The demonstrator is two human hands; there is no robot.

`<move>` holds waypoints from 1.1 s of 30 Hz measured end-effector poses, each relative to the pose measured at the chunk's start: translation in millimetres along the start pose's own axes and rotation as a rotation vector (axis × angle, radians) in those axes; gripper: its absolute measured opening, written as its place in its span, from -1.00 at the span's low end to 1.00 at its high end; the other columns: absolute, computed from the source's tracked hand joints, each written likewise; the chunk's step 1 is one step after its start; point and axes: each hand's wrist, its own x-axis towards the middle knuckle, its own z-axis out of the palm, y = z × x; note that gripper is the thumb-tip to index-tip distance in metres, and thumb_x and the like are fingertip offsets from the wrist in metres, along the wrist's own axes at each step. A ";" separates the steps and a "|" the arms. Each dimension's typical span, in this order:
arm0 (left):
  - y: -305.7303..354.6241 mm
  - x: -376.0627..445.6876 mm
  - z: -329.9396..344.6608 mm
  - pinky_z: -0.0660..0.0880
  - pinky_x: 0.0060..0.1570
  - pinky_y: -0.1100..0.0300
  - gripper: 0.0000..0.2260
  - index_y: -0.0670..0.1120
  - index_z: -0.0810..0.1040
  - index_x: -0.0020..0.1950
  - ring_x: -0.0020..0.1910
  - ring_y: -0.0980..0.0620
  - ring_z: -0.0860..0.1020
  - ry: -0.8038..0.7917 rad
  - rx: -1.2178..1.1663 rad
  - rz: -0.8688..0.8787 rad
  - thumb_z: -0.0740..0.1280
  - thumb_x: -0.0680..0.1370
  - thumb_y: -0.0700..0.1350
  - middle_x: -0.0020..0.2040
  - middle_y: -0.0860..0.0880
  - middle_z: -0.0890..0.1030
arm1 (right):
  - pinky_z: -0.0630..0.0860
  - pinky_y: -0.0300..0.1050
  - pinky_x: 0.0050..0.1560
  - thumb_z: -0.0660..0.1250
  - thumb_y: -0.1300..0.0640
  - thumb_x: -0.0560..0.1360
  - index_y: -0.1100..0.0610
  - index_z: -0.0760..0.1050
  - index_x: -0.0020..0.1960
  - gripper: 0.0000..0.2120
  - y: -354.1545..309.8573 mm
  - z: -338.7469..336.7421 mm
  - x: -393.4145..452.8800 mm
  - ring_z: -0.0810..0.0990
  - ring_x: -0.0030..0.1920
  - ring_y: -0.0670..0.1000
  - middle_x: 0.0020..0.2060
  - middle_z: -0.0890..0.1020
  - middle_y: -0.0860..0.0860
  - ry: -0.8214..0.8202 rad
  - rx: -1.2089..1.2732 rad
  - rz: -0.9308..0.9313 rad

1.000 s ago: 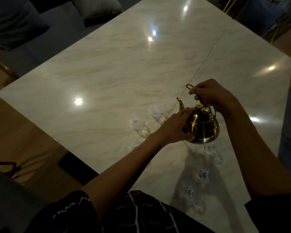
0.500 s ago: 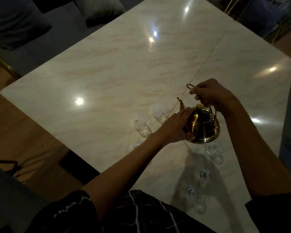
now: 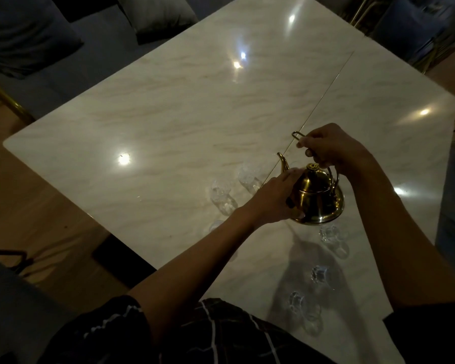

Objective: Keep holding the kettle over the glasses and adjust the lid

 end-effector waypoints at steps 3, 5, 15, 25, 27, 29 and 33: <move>0.7 -0.4 -0.7 0.43 0.29 -0.01 -0.07 -0.16 0.18 0.62 0.41 -0.22 0.44 -0.005 -0.001 -0.005 0.61 0.38 -0.08 0.54 -0.20 0.34 | 0.39 -0.21 -0.39 0.26 0.16 0.62 0.28 0.60 0.14 -0.76 -0.8 0.2 -0.8 0.45 -0.38 -0.04 -0.27 0.56 0.08 0.002 0.000 0.001; 1.0 -0.5 -1.0 0.44 0.30 -0.04 -0.07 -0.16 0.18 0.62 0.41 -0.22 0.45 -0.007 -0.004 -0.006 0.62 0.38 -0.07 0.54 -0.20 0.34 | 0.39 -0.21 -0.39 0.26 0.16 0.62 0.28 0.60 0.14 -0.77 -1.3 0.3 -1.5 0.44 -0.38 -0.04 -0.27 0.56 0.08 0.001 0.006 0.002; 2.0 -1.2 -2.0 0.47 0.27 -0.02 -0.08 -0.17 0.20 0.61 0.37 -0.23 0.48 0.005 0.001 0.009 0.62 0.37 -0.08 0.52 -0.21 0.36 | 0.41 -0.21 -0.38 0.26 0.15 0.62 0.26 0.60 0.15 -0.76 -1.8 0.4 -1.1 0.46 -0.37 -0.05 -0.24 0.58 0.09 0.007 -0.021 0.002; -0.8 -2.5 -0.5 0.51 0.29 -0.10 -0.07 -0.14 0.19 0.62 0.39 -0.21 0.46 0.000 0.014 0.005 0.61 0.37 -0.06 0.53 -0.18 0.35 | 0.41 -0.21 -0.39 0.26 0.16 0.62 0.27 0.59 0.16 -0.77 -3.2 2.2 -3.7 0.45 -0.36 -0.05 -0.25 0.56 0.08 -0.004 -0.018 0.002; -1.1 -3.0 0.1 0.50 0.29 -0.07 -0.08 -0.14 0.20 0.61 0.38 -0.21 0.47 0.003 0.007 0.008 0.61 0.37 -0.07 0.53 -0.18 0.36 | 0.40 -0.21 -0.39 0.26 0.16 0.62 0.27 0.59 0.15 -0.77 -3.7 2.7 -3.8 0.45 -0.37 -0.05 -0.26 0.56 0.08 -0.002 -0.022 0.005; -0.7 -3.3 0.0 0.46 0.28 0.01 -0.09 -0.15 0.21 0.61 0.38 -0.21 0.47 0.008 -0.001 0.010 0.61 0.37 -0.09 0.52 -0.19 0.37 | 0.39 -0.21 -0.39 0.26 0.17 0.61 0.28 0.59 0.15 -0.77 -4.6 2.6 -4.1 0.44 -0.37 -0.04 -0.26 0.56 0.09 0.003 -0.023 -0.001; -0.6 -2.4 -0.8 0.51 0.28 -0.06 -0.08 -0.16 0.21 0.61 0.37 -0.20 0.49 0.013 0.003 0.023 0.62 0.36 -0.08 0.51 -0.19 0.38 | 0.40 -0.21 -0.38 0.27 0.17 0.61 0.28 0.59 0.15 -0.77 -5.4 2.0 -4.4 0.44 -0.36 -0.03 -0.25 0.56 0.09 0.003 -0.020 0.002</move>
